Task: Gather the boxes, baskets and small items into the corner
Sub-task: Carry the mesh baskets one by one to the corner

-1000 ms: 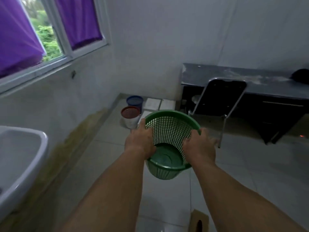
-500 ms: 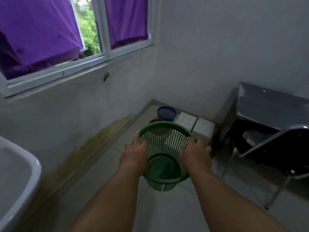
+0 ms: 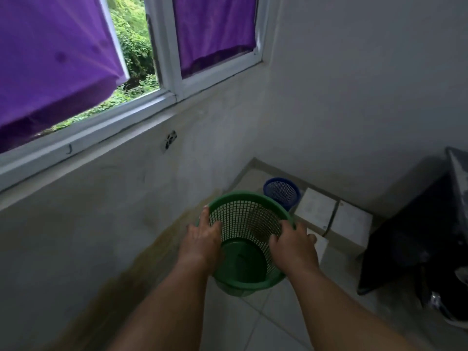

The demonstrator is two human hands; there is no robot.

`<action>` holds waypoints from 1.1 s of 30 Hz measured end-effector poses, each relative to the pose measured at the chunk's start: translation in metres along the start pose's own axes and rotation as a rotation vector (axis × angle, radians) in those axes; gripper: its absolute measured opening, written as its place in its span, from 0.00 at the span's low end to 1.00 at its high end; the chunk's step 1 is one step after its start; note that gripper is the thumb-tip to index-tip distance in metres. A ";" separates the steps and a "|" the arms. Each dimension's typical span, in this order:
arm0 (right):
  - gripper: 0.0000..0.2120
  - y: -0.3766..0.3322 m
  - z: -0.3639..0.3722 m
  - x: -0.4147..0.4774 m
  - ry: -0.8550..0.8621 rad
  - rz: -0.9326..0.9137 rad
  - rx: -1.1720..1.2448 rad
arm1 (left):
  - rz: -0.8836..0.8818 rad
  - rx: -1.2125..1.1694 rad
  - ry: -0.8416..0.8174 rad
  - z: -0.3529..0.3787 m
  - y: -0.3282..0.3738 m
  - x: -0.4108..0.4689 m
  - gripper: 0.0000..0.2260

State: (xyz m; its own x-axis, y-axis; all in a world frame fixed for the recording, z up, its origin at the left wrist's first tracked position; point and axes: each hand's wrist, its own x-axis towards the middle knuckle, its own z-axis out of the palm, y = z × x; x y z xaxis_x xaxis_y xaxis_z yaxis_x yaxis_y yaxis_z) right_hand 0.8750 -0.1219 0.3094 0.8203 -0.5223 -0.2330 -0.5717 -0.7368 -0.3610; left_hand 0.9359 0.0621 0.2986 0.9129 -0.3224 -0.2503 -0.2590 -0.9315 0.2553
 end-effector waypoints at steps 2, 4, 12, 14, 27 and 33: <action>0.24 -0.015 0.002 0.039 -0.007 0.026 0.033 | 0.018 0.019 0.004 -0.012 -0.004 0.045 0.30; 0.23 -0.025 0.003 0.079 0.005 0.043 0.076 | 0.037 0.026 0.004 -0.021 -0.002 0.088 0.31; 0.25 -0.032 0.012 0.269 0.017 0.059 0.060 | 0.059 0.003 -0.009 -0.017 0.028 0.282 0.33; 0.26 -0.030 0.021 0.327 -0.048 0.069 0.053 | 0.039 -0.038 -0.013 0.000 0.032 0.337 0.33; 0.27 -0.005 0.157 0.600 -0.202 0.123 0.125 | -0.231 -0.597 -0.098 0.133 0.018 0.627 0.31; 0.28 0.028 0.266 0.665 -0.276 0.173 0.174 | -0.344 -0.773 -0.234 0.223 -0.009 0.704 0.27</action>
State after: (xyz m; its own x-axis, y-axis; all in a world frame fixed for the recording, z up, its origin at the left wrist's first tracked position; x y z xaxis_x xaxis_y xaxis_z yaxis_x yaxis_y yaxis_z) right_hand 1.4091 -0.3757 -0.0955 0.6990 -0.4798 -0.5303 -0.7104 -0.5514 -0.4374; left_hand 1.5103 -0.1941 -0.0876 0.7911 -0.1494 -0.5931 0.3823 -0.6362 0.6702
